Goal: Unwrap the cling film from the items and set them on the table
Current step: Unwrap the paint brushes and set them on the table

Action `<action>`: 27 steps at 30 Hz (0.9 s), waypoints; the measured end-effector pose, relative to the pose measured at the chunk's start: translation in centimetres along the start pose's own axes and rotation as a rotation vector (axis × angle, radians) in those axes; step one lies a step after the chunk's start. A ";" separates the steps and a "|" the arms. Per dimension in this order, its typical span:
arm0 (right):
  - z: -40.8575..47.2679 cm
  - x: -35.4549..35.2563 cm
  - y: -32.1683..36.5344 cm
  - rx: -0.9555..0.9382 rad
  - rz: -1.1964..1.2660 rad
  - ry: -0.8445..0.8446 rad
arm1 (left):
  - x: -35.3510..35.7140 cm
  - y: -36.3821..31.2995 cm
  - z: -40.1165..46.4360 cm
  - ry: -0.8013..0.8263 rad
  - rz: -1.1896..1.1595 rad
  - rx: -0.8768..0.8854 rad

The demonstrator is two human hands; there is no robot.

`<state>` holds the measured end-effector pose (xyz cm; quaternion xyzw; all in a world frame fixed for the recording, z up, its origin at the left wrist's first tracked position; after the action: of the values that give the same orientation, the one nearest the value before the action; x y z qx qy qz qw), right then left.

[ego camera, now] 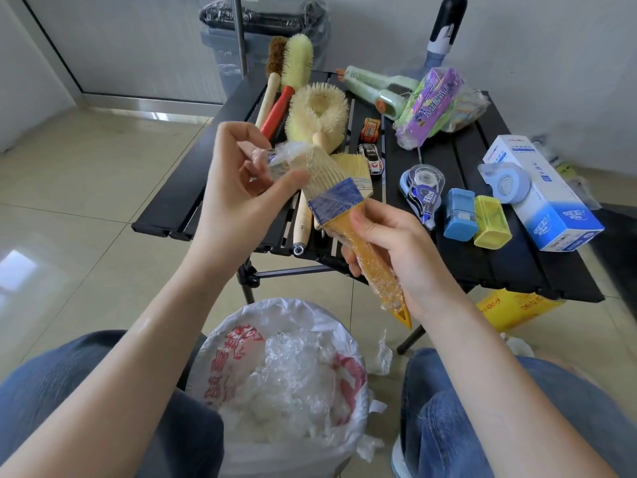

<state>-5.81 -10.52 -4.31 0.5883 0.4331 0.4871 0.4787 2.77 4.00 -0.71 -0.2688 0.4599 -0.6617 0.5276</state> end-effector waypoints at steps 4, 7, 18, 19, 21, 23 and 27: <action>0.1 -0.1 -0.2 0.010 0.044 -0.012 | 0.2 -0.5 -0.3 0.022 0.045 0.004; 0.2 0.1 -0.3 0.027 0.088 0.007 | 0.2 -0.7 -0.4 0.040 0.127 0.047; 0.4 0.5 -0.4 0.023 0.076 0.010 | 2.0 -1.7 -1.6 0.105 0.683 0.557; 0.4 0.4 -0.4 0.026 0.075 0.006 | 2.1 -1.6 -1.6 0.131 0.684 0.544; 0.3 0.4 -0.4 0.024 0.073 0.004 | 2.3 -1.5 -1.6 0.181 0.703 0.531; 0.2 0.5 -0.4 0.019 0.045 0.006 | 2.3 -1.4 -1.5 0.204 0.719 0.504; 0.0 0.9 -0.3 0.010 -0.022 0.014 | 2.1 -1.7 -1.6 0.237 0.655 0.415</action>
<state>-5.68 -9.63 -4.48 0.5824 0.4453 0.4839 0.4778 0.02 2.58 -0.13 0.0826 0.4356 -0.5637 0.6969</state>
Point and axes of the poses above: each hand's wrist, its own z-axis towards the middle knuckle, its own x-axis out of the palm, y = z × x, the point moved 5 cm from there along z, towards the middle knuckle, and after that the axes turned 3 degrees about z, right-handed, at the moved point
